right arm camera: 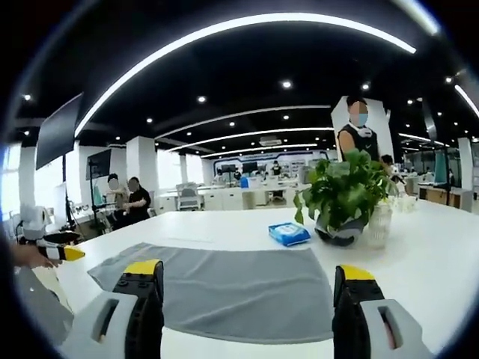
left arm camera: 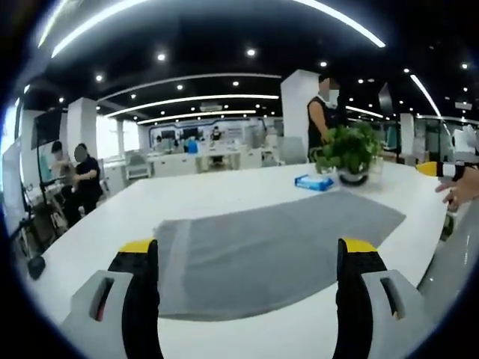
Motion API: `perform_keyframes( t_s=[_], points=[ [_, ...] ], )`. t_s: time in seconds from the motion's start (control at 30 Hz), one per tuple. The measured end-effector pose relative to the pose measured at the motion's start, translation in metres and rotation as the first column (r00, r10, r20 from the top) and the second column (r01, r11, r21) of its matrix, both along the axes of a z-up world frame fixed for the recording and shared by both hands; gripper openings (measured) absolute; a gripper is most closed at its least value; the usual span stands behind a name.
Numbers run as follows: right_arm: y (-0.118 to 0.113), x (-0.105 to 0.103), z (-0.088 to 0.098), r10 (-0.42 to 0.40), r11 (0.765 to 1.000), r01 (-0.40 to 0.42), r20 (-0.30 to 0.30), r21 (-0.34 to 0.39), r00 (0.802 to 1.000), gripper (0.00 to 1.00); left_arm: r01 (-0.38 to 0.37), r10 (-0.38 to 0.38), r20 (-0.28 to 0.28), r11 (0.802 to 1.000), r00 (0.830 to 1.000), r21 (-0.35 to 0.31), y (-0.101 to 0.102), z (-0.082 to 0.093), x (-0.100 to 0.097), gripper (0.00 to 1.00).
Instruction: Open the folded towel by lifting each exposed corner and separating the folded layers until the towel lies flat within the target outline without major curled edges
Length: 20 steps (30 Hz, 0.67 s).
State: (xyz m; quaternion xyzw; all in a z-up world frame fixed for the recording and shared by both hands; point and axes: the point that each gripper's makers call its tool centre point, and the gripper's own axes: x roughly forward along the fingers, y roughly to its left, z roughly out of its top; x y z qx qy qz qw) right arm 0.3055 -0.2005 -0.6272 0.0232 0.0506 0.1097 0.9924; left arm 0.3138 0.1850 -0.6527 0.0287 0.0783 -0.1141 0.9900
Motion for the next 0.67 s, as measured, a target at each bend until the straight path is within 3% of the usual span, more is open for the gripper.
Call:
perform_keyframes(
  t_s=[0.1,0.2,0.33,0.47,0.67],
  points=[
    [0.014,-0.003,0.011,0.064,0.998,-0.063,0.055,-0.025,0.996,0.94,-0.007,0.007,0.004,0.999,1.000,0.037,0.000,0.000,-0.002,0.99],
    [0.025,-0.008,0.024,0.107,0.993,-0.101,0.120,-0.059,0.987,0.93,0.003,-0.003,0.023,1.000,1.000,0.029,-0.003,0.004,-0.002,0.99],
    [0.028,-0.010,0.024,0.118,0.991,-0.109,0.122,-0.079,0.985,0.91,-0.011,0.010,0.018,0.999,1.000,0.037,0.000,0.004,-0.003,0.97],
    [0.033,-0.009,0.020,0.148,0.988,-0.144,0.097,-0.052,0.984,0.91,-0.012,0.012,-0.002,0.996,1.000,0.093,-0.002,0.000,-0.003,0.95],
    [0.028,-0.011,0.030,0.121,0.993,-0.119,0.137,-0.022,0.983,0.89,-0.002,0.003,-0.003,0.991,1.000,0.137,-0.003,-0.002,-0.005,0.94]
  ],
)
